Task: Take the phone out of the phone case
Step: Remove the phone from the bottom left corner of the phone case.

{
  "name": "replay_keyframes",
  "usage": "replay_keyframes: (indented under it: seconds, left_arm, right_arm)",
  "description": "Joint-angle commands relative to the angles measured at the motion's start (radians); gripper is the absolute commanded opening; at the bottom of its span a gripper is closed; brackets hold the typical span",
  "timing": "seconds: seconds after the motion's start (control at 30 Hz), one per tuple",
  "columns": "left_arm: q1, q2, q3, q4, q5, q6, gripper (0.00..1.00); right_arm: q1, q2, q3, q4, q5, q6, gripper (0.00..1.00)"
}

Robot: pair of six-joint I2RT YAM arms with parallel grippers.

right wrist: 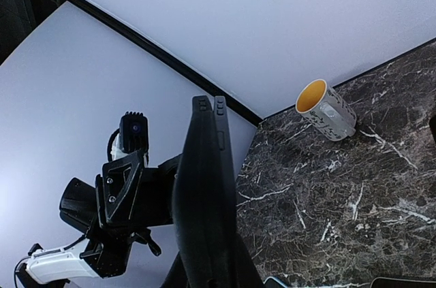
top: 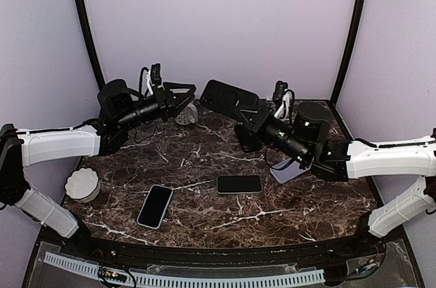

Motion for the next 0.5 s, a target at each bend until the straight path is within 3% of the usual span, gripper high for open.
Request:
replay_keyframes:
  seconds: [0.0, 0.47]
  left_arm:
    - [-0.01, 0.025, 0.045, 0.046, 0.038, -0.015, 0.47]
    - [-0.014, 0.029, 0.042, 0.005, 0.043, 0.017, 0.51]
  right_arm:
    - [-0.005, -0.002, 0.071, 0.079, -0.056, -0.007, 0.0]
    - [-0.006, 0.014, 0.086, 0.065, -0.08, -0.038, 0.0]
